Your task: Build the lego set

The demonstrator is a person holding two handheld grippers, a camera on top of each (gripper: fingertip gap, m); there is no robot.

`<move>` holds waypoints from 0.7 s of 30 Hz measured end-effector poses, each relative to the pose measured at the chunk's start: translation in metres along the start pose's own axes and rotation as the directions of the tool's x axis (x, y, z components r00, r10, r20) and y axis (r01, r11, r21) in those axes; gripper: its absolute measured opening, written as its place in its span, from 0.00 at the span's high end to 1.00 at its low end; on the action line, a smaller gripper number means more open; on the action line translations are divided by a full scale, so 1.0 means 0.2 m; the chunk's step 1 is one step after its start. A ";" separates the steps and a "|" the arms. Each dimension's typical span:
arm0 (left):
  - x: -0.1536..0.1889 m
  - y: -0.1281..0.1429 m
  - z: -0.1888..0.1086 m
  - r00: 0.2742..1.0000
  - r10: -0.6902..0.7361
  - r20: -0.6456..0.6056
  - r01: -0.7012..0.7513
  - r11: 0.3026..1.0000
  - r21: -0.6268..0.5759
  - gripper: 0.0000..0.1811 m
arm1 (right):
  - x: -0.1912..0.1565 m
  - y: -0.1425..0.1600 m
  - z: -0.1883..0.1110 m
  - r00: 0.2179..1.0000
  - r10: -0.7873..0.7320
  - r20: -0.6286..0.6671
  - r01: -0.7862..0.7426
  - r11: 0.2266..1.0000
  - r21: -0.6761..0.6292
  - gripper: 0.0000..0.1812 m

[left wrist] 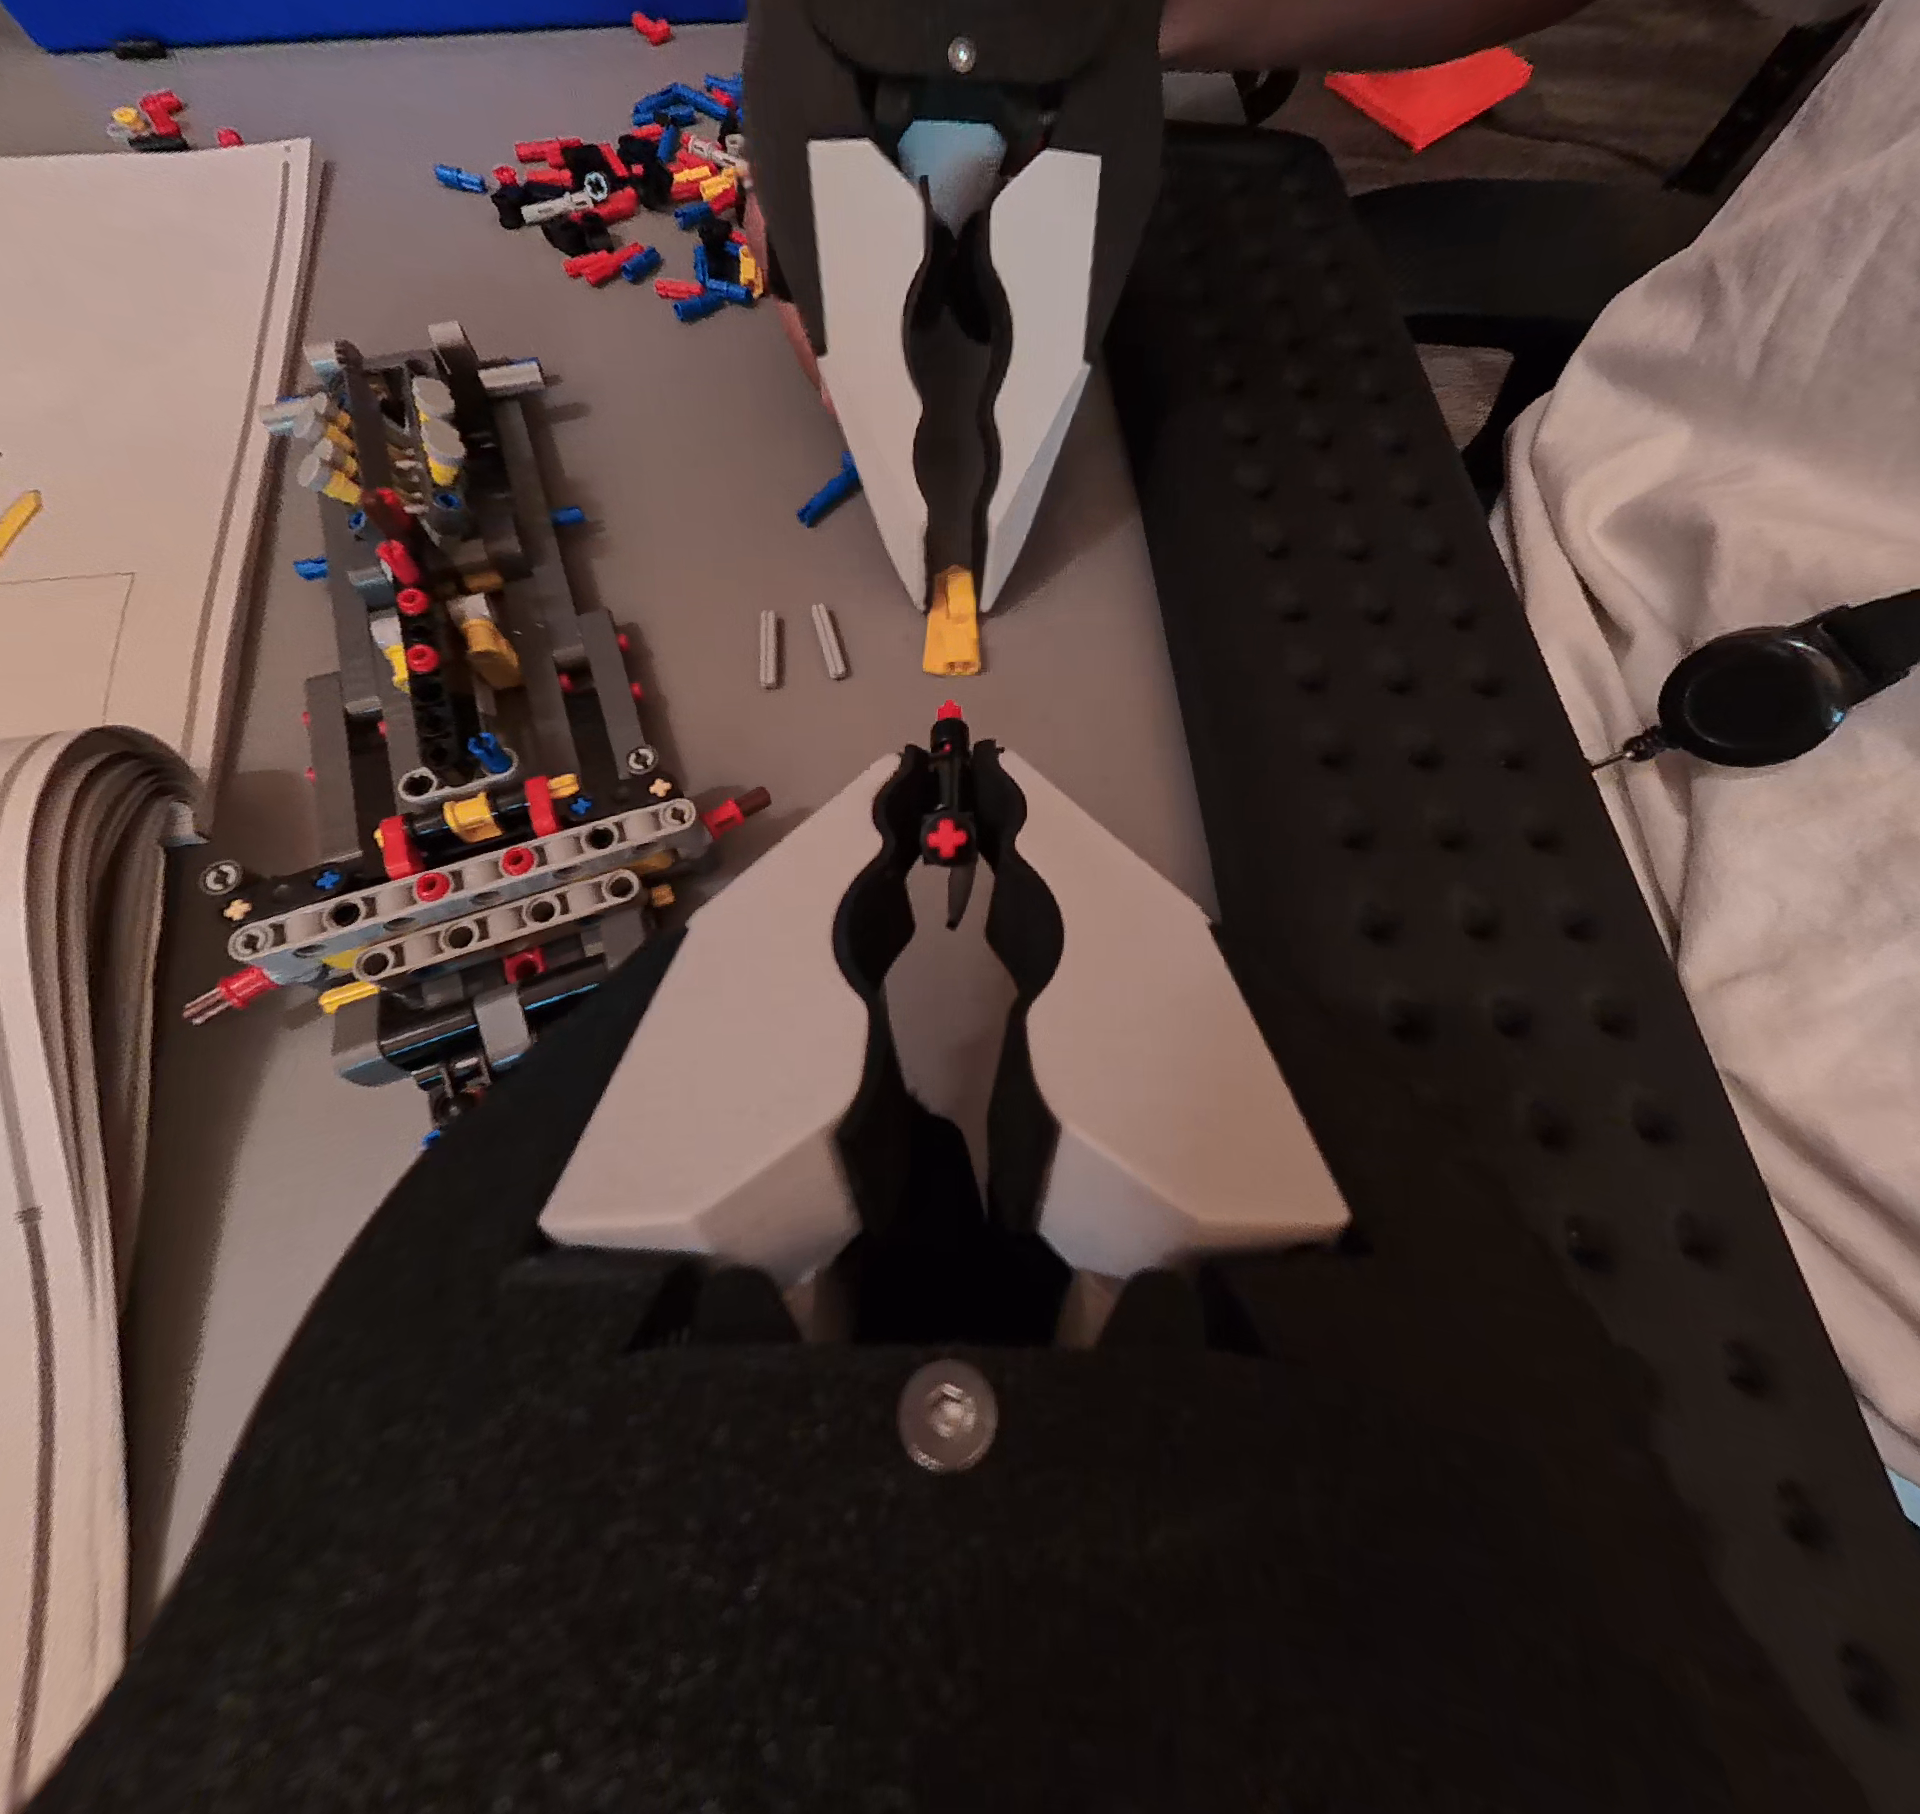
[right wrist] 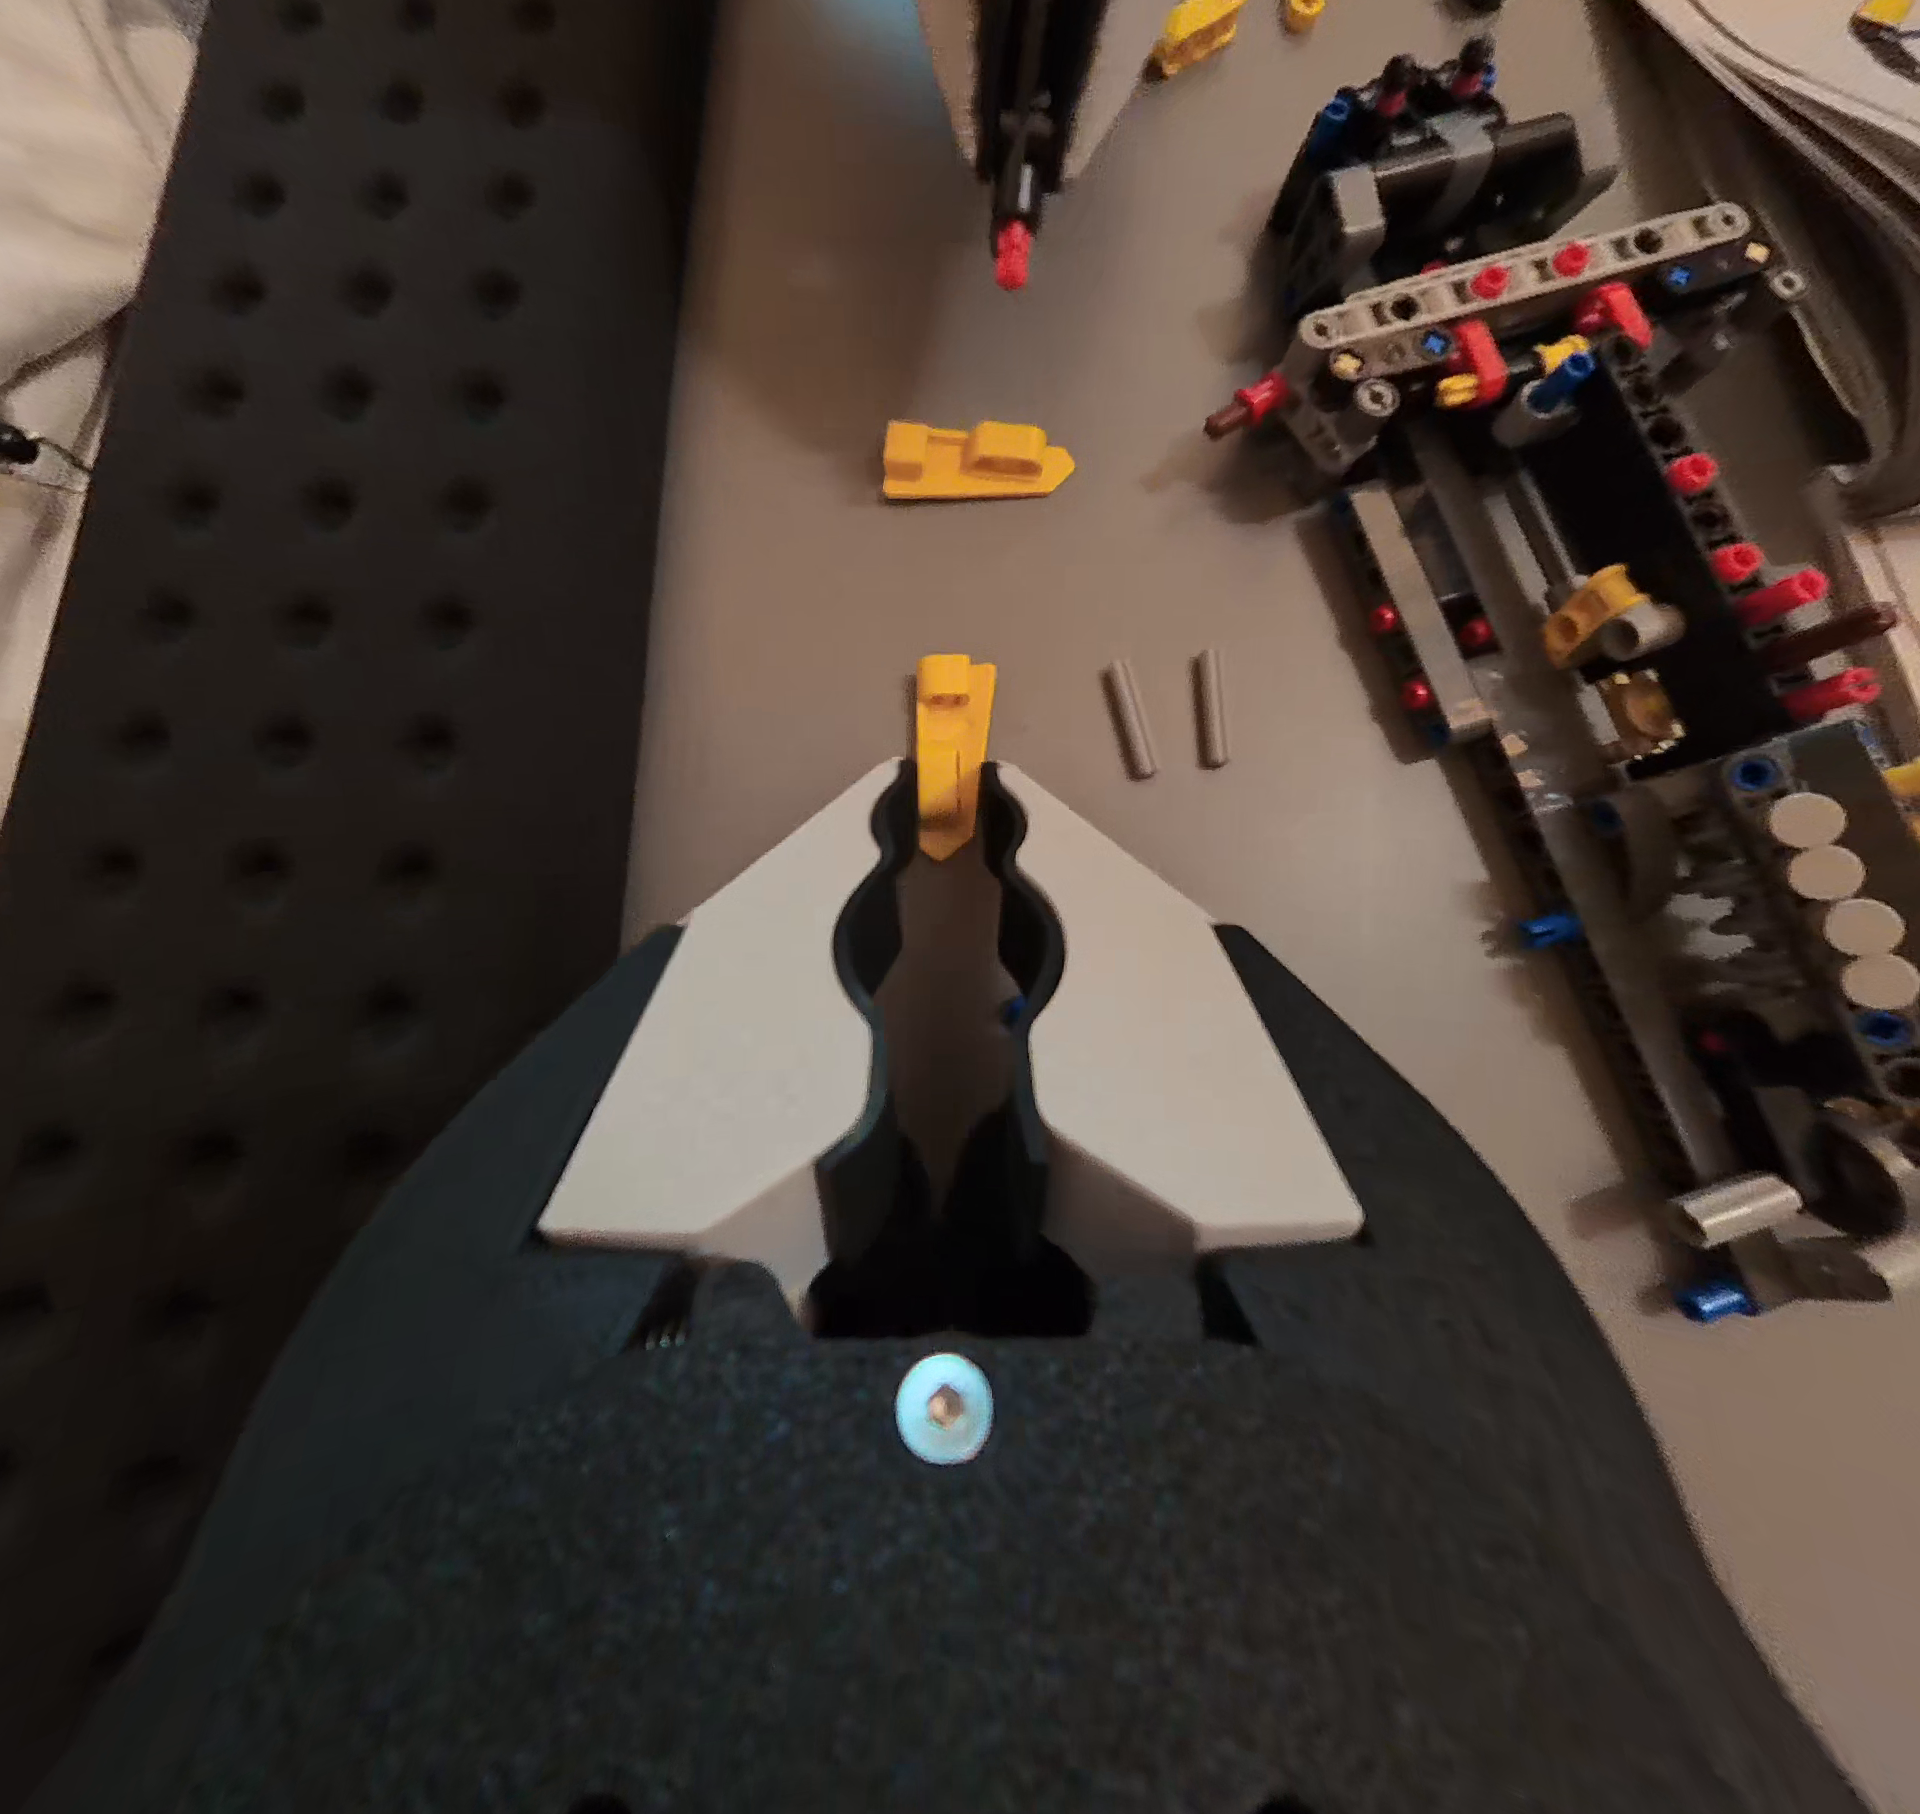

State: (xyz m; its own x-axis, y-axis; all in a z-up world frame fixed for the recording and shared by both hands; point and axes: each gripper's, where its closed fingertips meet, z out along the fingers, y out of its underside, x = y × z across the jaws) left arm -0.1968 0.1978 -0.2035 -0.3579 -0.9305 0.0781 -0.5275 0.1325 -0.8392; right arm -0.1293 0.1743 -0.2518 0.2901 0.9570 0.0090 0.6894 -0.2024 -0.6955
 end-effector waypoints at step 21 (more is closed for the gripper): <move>0.15 -0.21 -0.03 0.958 0.285 0.029 -0.283 0.926 0.251 0.96 | -0.16 -0.39 -0.20 0.353 0.556 0.752 -0.771 0.629 -0.103 0.95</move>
State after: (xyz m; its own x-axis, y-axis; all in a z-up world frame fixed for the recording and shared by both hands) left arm -0.1897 0.1664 -0.1624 -0.4709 -0.8637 -0.1797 -0.1935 0.2999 -0.9342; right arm -0.1656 0.1503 -0.1682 -0.0133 0.3814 -0.9243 0.2784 -0.8864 -0.3698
